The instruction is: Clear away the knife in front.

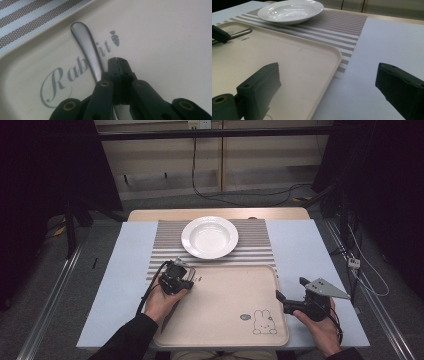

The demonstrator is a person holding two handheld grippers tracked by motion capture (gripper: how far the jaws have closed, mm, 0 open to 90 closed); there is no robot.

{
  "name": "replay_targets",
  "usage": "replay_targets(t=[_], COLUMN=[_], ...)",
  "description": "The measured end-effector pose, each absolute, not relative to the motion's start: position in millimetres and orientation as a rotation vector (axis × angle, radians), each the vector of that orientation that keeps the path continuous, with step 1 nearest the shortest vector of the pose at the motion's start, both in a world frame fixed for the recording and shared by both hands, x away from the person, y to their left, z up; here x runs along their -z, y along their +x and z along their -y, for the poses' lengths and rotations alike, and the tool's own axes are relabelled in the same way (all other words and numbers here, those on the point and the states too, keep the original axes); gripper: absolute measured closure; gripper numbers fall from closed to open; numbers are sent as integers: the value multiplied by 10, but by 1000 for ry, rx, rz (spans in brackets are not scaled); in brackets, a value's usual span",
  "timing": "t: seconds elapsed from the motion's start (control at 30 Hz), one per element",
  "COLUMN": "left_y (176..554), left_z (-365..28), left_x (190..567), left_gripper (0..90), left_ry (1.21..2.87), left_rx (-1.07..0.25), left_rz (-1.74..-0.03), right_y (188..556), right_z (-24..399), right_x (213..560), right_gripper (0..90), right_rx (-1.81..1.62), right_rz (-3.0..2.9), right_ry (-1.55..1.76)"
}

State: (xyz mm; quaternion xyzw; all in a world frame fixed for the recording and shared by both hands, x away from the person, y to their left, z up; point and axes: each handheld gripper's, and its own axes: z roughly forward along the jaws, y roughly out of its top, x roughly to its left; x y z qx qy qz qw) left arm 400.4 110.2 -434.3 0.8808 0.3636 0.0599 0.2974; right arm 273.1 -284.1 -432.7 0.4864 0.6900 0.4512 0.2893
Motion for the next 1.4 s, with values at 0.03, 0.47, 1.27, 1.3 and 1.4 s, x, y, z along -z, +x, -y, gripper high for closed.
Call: replay_targets(t=[0.03,0.47,1.27,1.3,1.4], left_y=[4005,4010,4015,4014,4011], left_z=[-1110,-1196,-1372,-1389,-1410], left_x=[4345,4340,4322,4321,4322], left_gripper=[900,900,900,900,900], left_ry=[2340,2333,2331,2333,2327], left_rx=[-154,-154,-179,-180,-184], left_rz=[-968,-991,-1057,-1053,-1065], right_y=[2730,2725,2719,2717,2714], right_z=[2840,2838,2837,2838,2840], right_x=[4327,4324,4321,4320,4319], right_gripper=[59,59,59,59,59], right_rx=[-1203,-1192,-1194,-1193,-1194], right_rz=[-1841,-1840,-1839,-1839,-1836], right_ry=[1297,1295,1295,1295,1291])
